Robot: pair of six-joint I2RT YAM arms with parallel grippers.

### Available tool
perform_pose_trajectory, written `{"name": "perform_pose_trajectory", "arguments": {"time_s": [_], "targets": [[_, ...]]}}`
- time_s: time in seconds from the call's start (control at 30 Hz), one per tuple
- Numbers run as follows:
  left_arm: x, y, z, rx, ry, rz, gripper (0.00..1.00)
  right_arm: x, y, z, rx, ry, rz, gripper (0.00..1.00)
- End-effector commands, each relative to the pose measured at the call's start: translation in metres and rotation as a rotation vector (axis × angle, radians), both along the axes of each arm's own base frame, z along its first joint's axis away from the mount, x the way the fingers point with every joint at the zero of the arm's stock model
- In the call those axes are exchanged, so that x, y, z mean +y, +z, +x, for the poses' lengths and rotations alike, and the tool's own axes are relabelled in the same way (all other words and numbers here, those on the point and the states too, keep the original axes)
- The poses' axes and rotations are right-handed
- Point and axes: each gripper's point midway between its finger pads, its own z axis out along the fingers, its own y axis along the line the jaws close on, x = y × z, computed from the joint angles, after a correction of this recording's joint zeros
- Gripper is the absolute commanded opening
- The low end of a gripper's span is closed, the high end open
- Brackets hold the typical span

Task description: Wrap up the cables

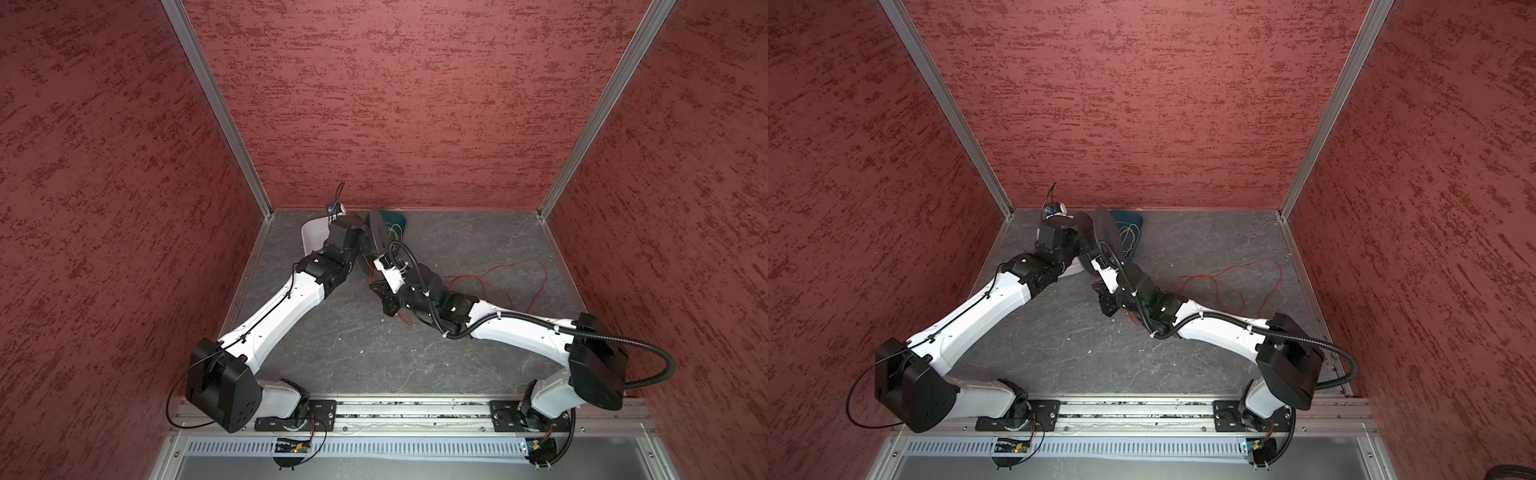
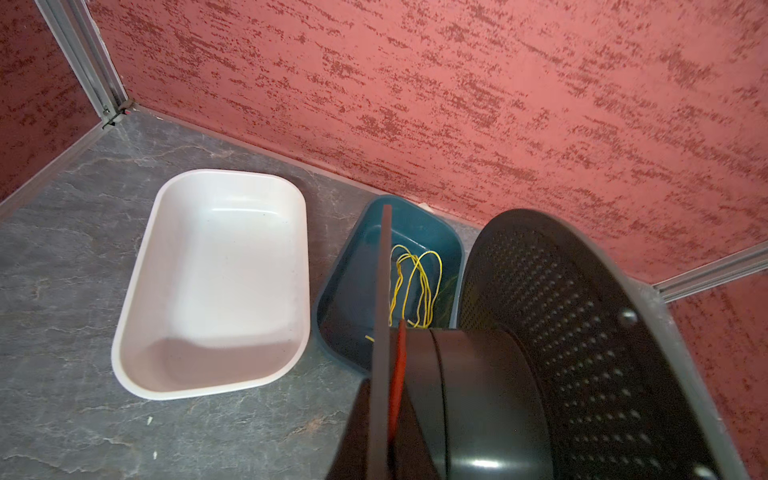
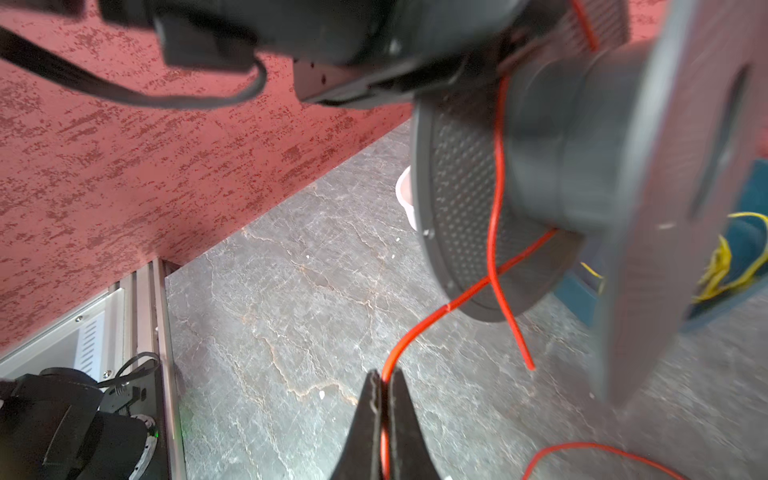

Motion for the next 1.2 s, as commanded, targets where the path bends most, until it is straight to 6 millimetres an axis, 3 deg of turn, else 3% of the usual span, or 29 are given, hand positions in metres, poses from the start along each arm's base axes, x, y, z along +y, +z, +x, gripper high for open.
{"name": "perform_pose_trajectory", "arguments": {"time_s": [0.0, 0.33, 0.63, 0.83, 1.17], "targets": [[0.008, 0.036, 0.010, -0.098, 0.023, 0.068, 0.00, -0.004, 0.060, -0.006, -0.085, 0.014, 0.055, 0.00], [-0.002, 0.022, -0.003, 0.011, -0.052, 0.267, 0.00, -0.025, 0.082, 0.024, -0.158, -0.045, -0.095, 0.00], [-0.019, 0.012, -0.009, 0.141, -0.148, 0.282, 0.00, -0.057, 0.069, 0.058, -0.271, -0.225, -0.291, 0.00], [-0.034, 0.011, -0.016, 0.177, -0.225, 0.228, 0.00, -0.057, 0.057, 0.061, -0.312, -0.245, -0.261, 0.00], [-0.039, 0.013, -0.026, 0.207, -0.275, 0.201, 0.00, -0.066, 0.037, 0.063, -0.368, -0.271, -0.250, 0.15]]}}
